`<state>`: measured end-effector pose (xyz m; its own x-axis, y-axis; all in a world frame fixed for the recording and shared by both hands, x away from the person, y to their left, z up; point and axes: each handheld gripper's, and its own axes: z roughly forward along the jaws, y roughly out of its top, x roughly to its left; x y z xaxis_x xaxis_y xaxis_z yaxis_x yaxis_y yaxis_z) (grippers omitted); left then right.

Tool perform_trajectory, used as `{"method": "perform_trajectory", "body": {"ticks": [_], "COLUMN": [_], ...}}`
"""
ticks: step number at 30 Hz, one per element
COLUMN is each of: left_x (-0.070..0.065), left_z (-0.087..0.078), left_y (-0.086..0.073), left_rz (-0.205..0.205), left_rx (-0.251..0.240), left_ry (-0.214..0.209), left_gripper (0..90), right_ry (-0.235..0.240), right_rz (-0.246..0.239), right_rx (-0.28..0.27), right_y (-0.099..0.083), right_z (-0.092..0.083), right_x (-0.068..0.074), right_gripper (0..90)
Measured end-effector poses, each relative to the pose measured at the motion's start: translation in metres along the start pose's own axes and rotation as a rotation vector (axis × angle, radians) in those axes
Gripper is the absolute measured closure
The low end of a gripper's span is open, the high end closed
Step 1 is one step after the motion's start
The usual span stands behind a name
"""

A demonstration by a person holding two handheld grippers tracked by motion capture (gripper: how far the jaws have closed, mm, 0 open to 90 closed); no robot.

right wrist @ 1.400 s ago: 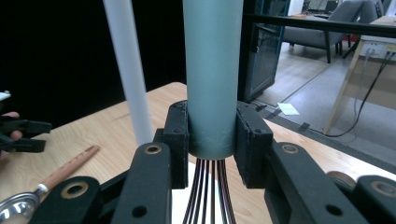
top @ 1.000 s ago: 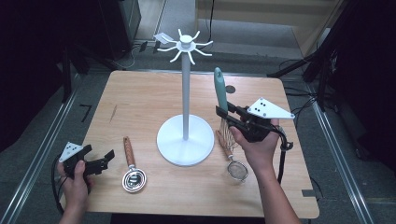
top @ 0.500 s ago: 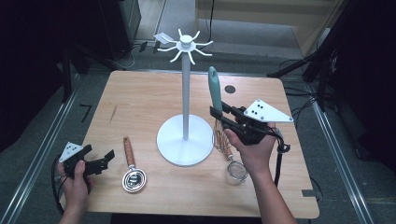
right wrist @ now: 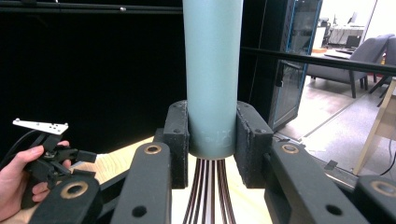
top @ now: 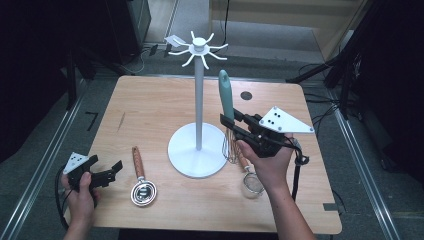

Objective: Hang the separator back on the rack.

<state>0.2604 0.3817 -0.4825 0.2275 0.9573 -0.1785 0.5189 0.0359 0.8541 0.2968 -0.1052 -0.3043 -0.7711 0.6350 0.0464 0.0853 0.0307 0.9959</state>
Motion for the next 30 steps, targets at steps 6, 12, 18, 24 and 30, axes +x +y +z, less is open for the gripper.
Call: {"method": "perform_trajectory", "body": {"ticks": [6,12,18,24,30], "left_x": [0.000,0.000,0.000,0.000,0.000], "left_z": [0.000,0.000,0.000,0.000,0.000], "left_y": [0.000,0.000,0.000,0.000,0.000], "left_rz": [0.001,0.001,0.002,0.002,0.002], "left_rx": [0.000,0.001,0.002,0.002,0.002], "left_ry": [-0.001,-0.002,-0.002,-0.003,-0.003], "left_gripper": [0.0,0.0,0.0,0.0,0.0], "right_ry": [0.011,0.011,0.024,0.043,0.055], "right_rz": [0.000,-0.001,0.003,0.026,0.022], "right_rx": [-0.013,-0.033,-0.047,-0.040,-0.045], "right_y": [0.003,0.009,0.014,0.014,0.016], "right_z": [0.001,0.002,0.003,0.005,0.007], "right_x": [0.005,0.013,0.018,0.018,0.021], "right_gripper": [70.8,70.9,70.8,70.9,70.8]}}
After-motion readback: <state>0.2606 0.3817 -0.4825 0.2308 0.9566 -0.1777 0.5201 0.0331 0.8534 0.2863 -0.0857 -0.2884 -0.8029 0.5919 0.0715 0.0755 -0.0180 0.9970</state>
